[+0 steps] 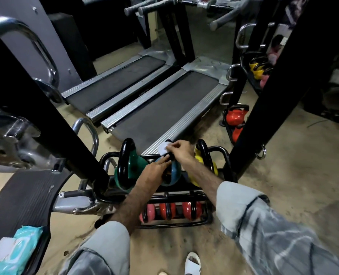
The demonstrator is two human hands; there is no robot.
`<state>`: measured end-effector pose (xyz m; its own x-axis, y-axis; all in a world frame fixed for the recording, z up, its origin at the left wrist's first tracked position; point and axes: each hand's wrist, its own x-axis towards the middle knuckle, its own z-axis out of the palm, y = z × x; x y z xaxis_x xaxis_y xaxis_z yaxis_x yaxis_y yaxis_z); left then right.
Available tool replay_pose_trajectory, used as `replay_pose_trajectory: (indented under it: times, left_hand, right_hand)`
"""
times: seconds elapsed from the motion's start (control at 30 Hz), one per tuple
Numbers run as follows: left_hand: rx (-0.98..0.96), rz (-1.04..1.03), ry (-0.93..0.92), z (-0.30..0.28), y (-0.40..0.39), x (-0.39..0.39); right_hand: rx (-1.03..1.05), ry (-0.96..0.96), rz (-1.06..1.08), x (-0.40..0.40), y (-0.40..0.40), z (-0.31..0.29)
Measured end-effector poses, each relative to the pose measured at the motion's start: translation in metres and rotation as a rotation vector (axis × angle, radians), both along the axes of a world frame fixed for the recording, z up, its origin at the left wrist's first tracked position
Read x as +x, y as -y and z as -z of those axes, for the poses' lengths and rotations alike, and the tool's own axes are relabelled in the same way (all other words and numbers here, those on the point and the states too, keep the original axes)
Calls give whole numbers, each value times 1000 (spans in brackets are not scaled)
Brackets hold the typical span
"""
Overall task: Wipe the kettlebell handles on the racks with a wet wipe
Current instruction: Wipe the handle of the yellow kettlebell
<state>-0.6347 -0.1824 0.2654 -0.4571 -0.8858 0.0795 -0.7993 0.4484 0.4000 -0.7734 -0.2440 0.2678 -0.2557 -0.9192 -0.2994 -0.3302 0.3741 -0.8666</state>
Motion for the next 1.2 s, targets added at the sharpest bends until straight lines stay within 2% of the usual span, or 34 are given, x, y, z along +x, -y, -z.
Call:
replay_pose_trajectory:
  times: [0.07, 0.13, 0.27, 0.33, 0.5, 0.67, 0.77, 0.97, 1.1, 1.2]
  left_hand:
    - [-24, 4, -35, 0, 0, 1]
    - [-21, -6, -63, -4, -3, -3]
    - [-22, -103, -52, -13, 0, -15]
    - [-87, -142, -15, -19, 6, -26]
    - [-46, 115, 1, -19, 17, -81]
    - [-26, 239, 66, -24, 36, -119]
    - [20, 301, 147, -17, 55, -125]
    - [34, 237, 53, -11, 72, -124]
    - [10, 222, 49, -6, 72, -123]
    - [-5, 201, 21, -4, 70, -123]
  right_hand:
    - [2, -25, -77, -14, -14, -6]
    - [-44, -14, -67, -36, -32, -18]
    - [-241, -114, 90, -85, -67, -39]
    - [-318, -165, 186, -106, -84, -39]
    - [-402, -219, 283, -115, -105, -9]
    - [-434, -269, 151, -108, -115, 21]
    - [-403, -224, 175, -109, -122, 30]
    - [-281, -98, 321, -113, -127, 44]
    - [-329, -127, 344, -116, -117, 35]
    - [-383, -152, 268, -114, -119, 33]
